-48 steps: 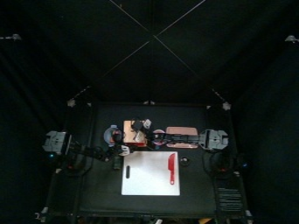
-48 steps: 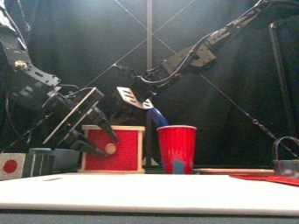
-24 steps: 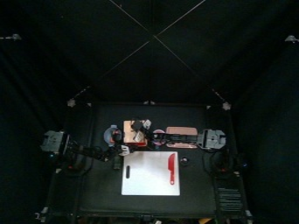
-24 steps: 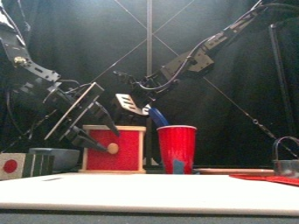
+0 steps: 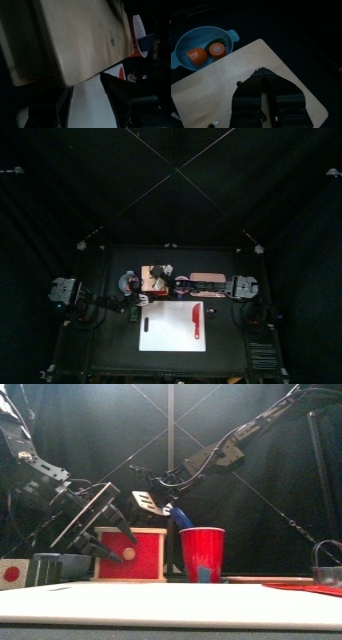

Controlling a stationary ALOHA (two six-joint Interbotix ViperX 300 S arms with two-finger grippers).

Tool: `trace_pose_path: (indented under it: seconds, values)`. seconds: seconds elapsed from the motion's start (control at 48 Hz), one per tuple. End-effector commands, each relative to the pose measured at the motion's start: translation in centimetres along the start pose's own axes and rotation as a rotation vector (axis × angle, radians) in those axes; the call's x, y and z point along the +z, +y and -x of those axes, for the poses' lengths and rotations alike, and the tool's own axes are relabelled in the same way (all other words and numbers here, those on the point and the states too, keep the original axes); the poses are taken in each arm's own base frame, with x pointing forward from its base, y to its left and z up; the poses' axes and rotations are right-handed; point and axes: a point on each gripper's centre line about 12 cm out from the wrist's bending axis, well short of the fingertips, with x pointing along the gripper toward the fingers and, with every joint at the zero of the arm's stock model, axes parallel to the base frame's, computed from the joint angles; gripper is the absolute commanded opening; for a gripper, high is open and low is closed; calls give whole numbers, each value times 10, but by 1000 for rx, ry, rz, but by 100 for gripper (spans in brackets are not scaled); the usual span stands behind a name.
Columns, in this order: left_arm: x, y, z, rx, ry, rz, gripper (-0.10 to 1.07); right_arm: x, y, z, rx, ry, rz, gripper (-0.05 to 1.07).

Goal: Open drawer

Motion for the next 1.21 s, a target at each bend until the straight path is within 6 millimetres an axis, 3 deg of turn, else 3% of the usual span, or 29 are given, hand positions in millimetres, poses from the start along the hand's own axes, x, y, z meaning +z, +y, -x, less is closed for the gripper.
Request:
trace_pose_path:
  seconds: [0.0, 0.438, 0.729, 1.0, 1.188]
  values:
    - [3, -8, -3, -15, -21, 20, 83, 11, 0, 5, 6, -23, -14, 29]
    - [2, -11, -16, -9, -42, 19, 80, 8, 4, 5, 11, -17, -18, 29]
    - [3, -9, -15, -7, -54, 19, 69, 8, 5, 6, 14, -15, -18, 29]
    - [-5, -1, -2, 15, 21, 11, 67, 7, 5, 5, 12, -12, -28, 29]
    - [-10, -7, 7, 2, 71, 15, 67, 6, 2, 3, 7, -9, -30, 29]
